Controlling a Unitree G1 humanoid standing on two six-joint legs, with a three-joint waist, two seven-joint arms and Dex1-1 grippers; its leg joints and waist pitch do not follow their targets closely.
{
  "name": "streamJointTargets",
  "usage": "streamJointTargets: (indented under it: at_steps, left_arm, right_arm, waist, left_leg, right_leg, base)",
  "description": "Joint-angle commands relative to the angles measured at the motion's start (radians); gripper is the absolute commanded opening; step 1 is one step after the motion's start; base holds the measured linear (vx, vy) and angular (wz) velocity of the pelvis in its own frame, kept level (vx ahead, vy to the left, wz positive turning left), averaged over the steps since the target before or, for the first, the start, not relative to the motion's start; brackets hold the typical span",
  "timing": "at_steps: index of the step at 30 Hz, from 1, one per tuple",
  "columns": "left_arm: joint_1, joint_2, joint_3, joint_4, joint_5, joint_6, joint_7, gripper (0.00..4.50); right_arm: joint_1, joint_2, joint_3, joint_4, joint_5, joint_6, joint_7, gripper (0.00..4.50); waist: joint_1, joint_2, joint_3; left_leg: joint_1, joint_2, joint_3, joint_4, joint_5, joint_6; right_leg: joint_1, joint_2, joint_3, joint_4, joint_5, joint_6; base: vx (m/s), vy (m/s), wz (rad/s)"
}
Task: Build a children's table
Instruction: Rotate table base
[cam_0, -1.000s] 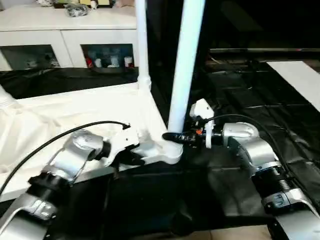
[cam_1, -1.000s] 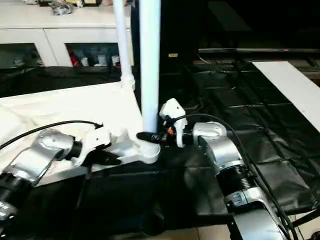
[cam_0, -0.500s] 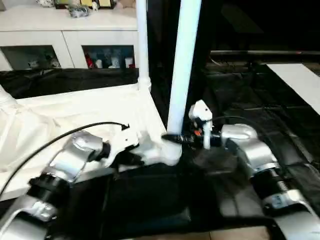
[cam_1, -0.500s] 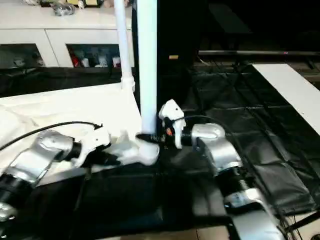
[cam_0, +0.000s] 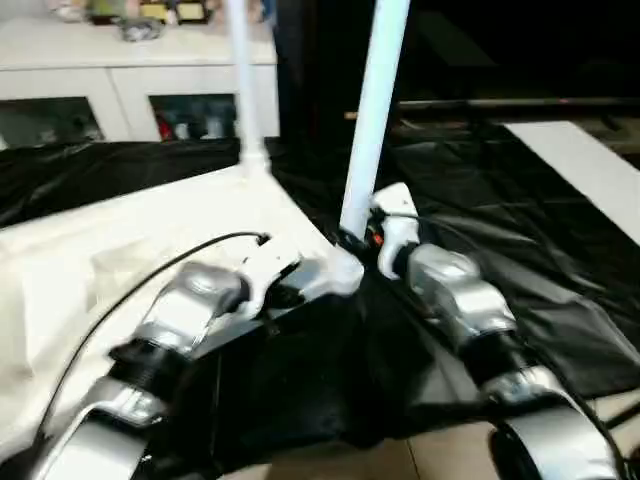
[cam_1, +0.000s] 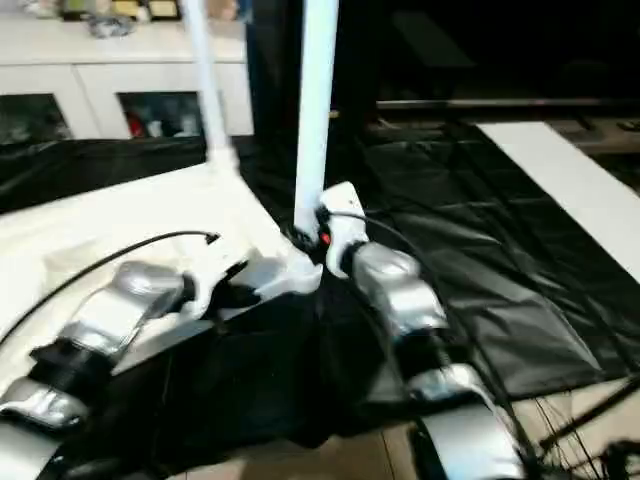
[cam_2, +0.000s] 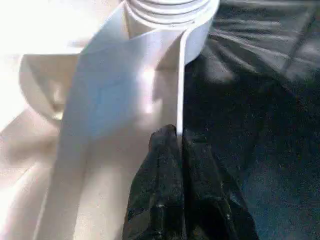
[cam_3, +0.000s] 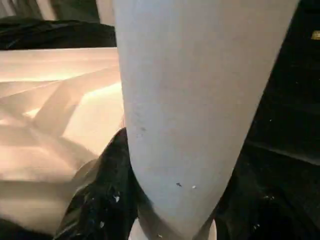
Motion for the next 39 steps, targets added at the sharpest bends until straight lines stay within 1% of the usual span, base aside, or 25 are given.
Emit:
streamJointTargets:
  at_steps: [1, 2, 3, 4, 5, 6, 8, 10, 11, 12, 13, 14, 15, 16, 17, 18, 19, 20, 21, 22, 23, 25, 28, 33, 39]
  left_arm:
    - [-0.016, -0.031, 0.009, -0.007, -0.003, 0.054, 0.046, 0.00]
    - [-0.023, -0.053, 0.010, -0.007, 0.000, 0.076, 0.070, 0.00]
    - [-0.026, -0.063, 0.010, -0.008, 0.001, 0.086, 0.080, 0.00]
    - [-0.028, -0.068, 0.010, -0.008, 0.002, 0.093, 0.087, 0.00]
    - [-0.039, -0.101, 0.011, -0.002, 0.003, 0.112, 0.116, 0.00]
    - [-0.041, -0.104, 0.012, -0.001, 0.004, 0.113, 0.120, 0.00]
    - [-0.046, -0.117, 0.014, 0.004, 0.004, 0.122, 0.136, 0.00]
    - [-0.046, -0.118, 0.009, 0.006, 0.009, 0.122, 0.140, 0.00]
    - [-0.046, -0.118, 0.009, 0.006, 0.009, 0.122, 0.140, 0.00]
    - [-0.044, -0.115, 0.006, 0.006, 0.012, 0.119, 0.139, 0.00]
    - [-0.043, -0.112, 0.006, 0.006, 0.015, 0.120, 0.139, 0.00]
    - [-0.042, -0.109, 0.007, 0.005, 0.016, 0.120, 0.138, 0.00]
    - [-0.041, -0.103, 0.008, 0.006, 0.019, 0.120, 0.140, 0.00]
    - [-0.041, -0.099, 0.007, 0.009, 0.022, 0.116, 0.141, 0.00]
    - [-0.041, -0.098, 0.007, 0.009, 0.022, 0.115, 0.141, 0.00]
    - [-0.042, -0.095, 0.005, 0.012, 0.024, 0.107, 0.141, 0.00]
    - [-0.043, -0.092, 0.005, 0.015, 0.024, 0.100, 0.138, 0.00]
    - [-0.043, -0.089, 0.005, 0.014, 0.022, 0.094, 0.135, 0.00]
    - [-0.043, -0.086, 0.004, 0.012, 0.020, 0.086, 0.130, 0.00]
    - [-0.043, -0.083, 0.003, 0.010, 0.019, 0.081, 0.127, 0.00]
    - [-0.041, -0.077, 0.001, 0.007, 0.017, 0.066, 0.118, 0.00]
    - [-0.039, -0.070, -0.003, 0.006, 0.016, 0.046, 0.106, 0.00]
    - [-0.035, -0.062, -0.008, 0.003, 0.015, 0.027, 0.095, 0.00]
    - [-0.022, -0.035, -0.030, -0.020, 0.021, -0.004, 0.054, 0.00]
    - [-0.006, 0.001, -0.047, -0.047, 0.016, -0.070, -0.006, 0.00]
  right_arm:
    - [0.021, 0.018, -0.018, 0.165, -0.033, 0.073, -0.107, 1.83]
    - [0.005, 0.033, -0.031, 0.186, -0.026, 0.072, -0.132, 1.83]
    - [-0.001, 0.039, -0.037, 0.195, -0.024, 0.071, -0.143, 1.83]
    - [-0.005, 0.043, -0.041, 0.201, -0.023, 0.070, -0.150, 1.83]
    - [-0.021, 0.061, -0.051, 0.226, -0.023, 0.066, -0.182, 1.83]
    - [-0.023, 0.063, -0.052, 0.229, -0.022, 0.065, -0.186, 1.83]
    - [-0.032, 0.072, -0.058, 0.247, -0.021, 0.059, -0.204, 1.82]
    - [-0.042, 0.082, -0.060, 0.267, -0.025, 0.053, -0.218, 1.82]
    - [-0.042, 0.082, -0.060, 0.267, -0.025, 0.053, -0.218, 1.82]
    - [-0.045, 0.087, -0.059, 0.274, -0.028, 0.051, -0.220, 1.82]
    - [-0.049, 0.090, -0.061, 0.283, -0.031, 0.046, -0.221, 1.82]
    - [-0.050, 0.092, -0.061, 0.286, -0.034, 0.044, -0.220, 1.82]
    - [-0.053, 0.095, -0.062, 0.293, -0.039, 0.038, -0.220, 1.82]
    - [-0.055, 0.097, -0.063, 0.298, -0.041, 0.032, -0.218, 1.82]
    - [-0.055, 0.098, -0.063, 0.298, -0.042, 0.032, -0.218, 1.82]
    - [-0.055, 0.098, -0.063, 0.300, -0.043, 0.028, -0.215, 1.82]
    - [-0.055, 0.097, -0.059, 0.299, -0.046, 0.025, -0.212, 1.82]
    - [-0.055, 0.097, -0.054, 0.300, -0.049, 0.018, -0.205, 1.82]
    - [-0.055, 0.097, -0.046, 0.300, -0.056, 0.013, -0.199, 1.82]
    - [-0.055, 0.097, -0.041, 0.300, -0.061, 0.010, -0.196, 1.82]
    - [-0.055, 0.101, -0.047, 0.300, -0.051, -0.005, -0.177, 1.82]
    - [-0.055, 0.104, -0.060, 0.295, -0.034, -0.011, -0.157, 1.82]
    - [-0.057, 0.105, -0.065, 0.294, -0.037, -0.023, -0.138, 2.38]
    - [-0.056, 0.098, -0.063, 0.268, -0.035, -0.041, -0.081, 2.86]
    - [-0.040, 0.074, -0.052, 0.209, -0.032, -0.055, 0.004, 3.44]
  waist:
    - [0.027, -0.045, -0.007]
    - [0.009, -0.027, -0.011]
    - [0.016, -0.027, -0.024]
    - [0.046, 0.012, -0.040]
    - [0.018, 0.007, -0.043]
    - [0.022, 0.020, -0.046]
    - [0.010, 0.014, -0.029]
    - [-0.009, 0.021, -0.019]
    - [-0.027, 0.033, -0.013]
    - [-0.033, 0.045, -0.015]
    - [-0.013, 0.061, -0.009]
    - [0.013, 0.057, -0.005]
    - [0.018, 0.006, -0.012]
    - [0.036, -0.013, -0.036]
    - [0.050, -0.017, -0.042]
    - [0.063, -0.018, -0.044]
    - [0.075, -0.020, -0.059]
    - [0.076, -0.020, -0.065]
    - [0.072, -0.008, -0.064]
    - [0.067, -0.006, -0.060]
    - [0.064, 0.006, -0.062]
    - [0.054, 0.011, -0.056]
    - [0.048, 0.014, -0.057]
    - [0.044, 0.013, -0.065]
    - [0.045, 0.017, -0.069]
  left_leg:
    - [0.150, -0.028, 0.009, 0.125, -0.470, -0.036]
    - [0.019, -0.039, -0.064, 0.136, -0.198, 0.029]
    - [-0.063, -0.016, -0.085, 0.106, -0.174, 0.018]
    - [0.013, 0.025, -0.077, 0.005, -0.190, 0.006]
    - [0.037, 0.041, -0.071, -0.026, -0.272, 0.011]
    - [0.040, 0.045, -0.068, -0.037, -0.287, 0.003]
    - [0.038, 0.039, -0.055, -0.052, -0.416, 0.018]
    - [0.059, 0.034, -0.063, -0.046, -0.569, 0.021]
    - [0.073, 0.044, -0.071, -0.054, -0.666, 0.022]
    - [0.070, 0.059, -0.076, -0.067, -0.721, 0.024]
    - [-0.017, 0.132, -0.095, -0.160, -0.873, 0.026]
    - [-0.042, 0.150, -0.086, -0.186, -0.932, 0.039]
    - [0.069, 0.083, -0.028, -0.117, -0.837, 0.019]
    - [0.100, 0.031, -0.028, -0.064, -0.672, -0.007]
    - [0.034, 0.011, -0.037, -0.015, -0.357, 0.024]
    - [0.006, 0.024, -0.053, -0.021, -0.231, 0.032]
    - [-0.022, 0.028, -0.062, -0.035, -0.022, 0.040]
    - [-0.013, 0.027, -0.058, -0.033, 0.034, 0.045]
    - [-0.018, 0.025, -0.051, -0.030, 0.046, 0.049]
    - [-0.029, 0.022, -0.046, -0.034, -0.018, 0.028]
    - [-0.019, 0.033, -0.046, -0.042, -0.087, 0.008]
    - [-0.013, 0.044, -0.044, -0.055, -0.206, -0.029]
    - [-0.009, 0.049, -0.044, -0.062, -0.257, -0.040]
    - [-0.020, 0.051, -0.041, -0.056, -0.159, -0.030]
    - [-0.025, 0.050, -0.037, -0.048, -0.081, -0.002]
  right_leg:
    - [-0.165, -0.068, 0.025, -0.294, -0.979, 0.052]
    - [-0.021, -0.163, 0.097, -0.245, -1.026, 0.026]
    - [0.080, -0.186, 0.083, -0.185, -0.909, 0.042]
    - [0.035, -0.129, 0.055, -0.176, -0.648, 0.003]
    - [0.011, -0.062, 0.035, -0.128, -0.337, -0.076]
    - [0.018, -0.058, 0.032, -0.120, -0.227, -0.115]
    - [0.021, -0.056, 0.019, -0.145, -0.278, -0.124]
    - [0.005, -0.059, -0.018, -0.192, -0.517, -0.012]
    - [0.009, -0.048, -0.065, -0.212, -0.512, 0.034]
    - [0.025, -0.040, -0.081, -0.203, -0.456, 0.043]
    - [0.106, -0.037, -0.044, -0.022, -0.195, 0.003]
    - [0.108, -0.037, -0.017, 0.048, -0.066, -0.013]
    - [0.008, -0.038, 0.048, -0.034, -0.279, -0.030]
    - [-0.021, -0.063, 0.073, -0.098, -0.451, -0.007]
    - [0.008, -0.113, 0.116, -0.147, -0.640, -0.004]
    - [0.028, -0.125, 0.126, -0.145, -0.624, -0.002]
    - [0.049, -0.095, 0.115, -0.105, -0.334, -0.016]
    - [0.041, -0.079, 0.103, -0.094, -0.195, -0.034]
    - [0.037, -0.064, 0.093, -0.082, 0.004, -0.090]
    - [0.046, -0.053, 0.086, -0.087, 0.035, -0.117]
    - [0.042, -0.054, 0.082, -0.092, -0.004, -0.139]
    - [0.037, -0.047, 0.079, -0.106, -0.131, -0.143]
    - [0.035, -0.045, 0.079, -0.110, -0.186, -0.149]
    - [0.046, -0.045, 0.076, -0.096, -0.006, -0.187]
    - [0.054, -0.051, 0.074, -0.089, 0.095, -0.218]
  base:
    - [0.022, -0.131, 0.06]
    - [0.051, -0.099, -0.05]
    - [0.101, 0.041, -0.46]
    - [0.036, 0.052, -0.14]
    - [0.036, 0.052, -0.14]
    - [-0.074, -0.023, 0.26]
    - [0.000, 0.000, 0.00]
    - [0.000, 0.000, 0.00]
    - [0.000, 0.000, 0.00]
    - [0.000, 0.000, 0.00]
    - [0.000, 0.000, 0.00]
    - [0.000, 0.000, 0.00]
    - [0.076, -0.121, 0.33]
    - [0.126, -0.180, 0.12]
    - [0.126, -0.180, 0.12]
    - [0.119, -0.140, -0.17]
    - [0.101, -0.095, -0.06]
    - [0.101, -0.095, -0.06]
    - [0.052, -0.069, 0.01]
    - [0.000, 0.000, 0.00]
    - [0.000, 0.000, 0.00]
    - [0.000, 0.000, 0.00]
    - [0.000, 0.000, 0.00]
    - [0.000, 0.000, 0.00]
    - [0.000, 0.000, 0.00]
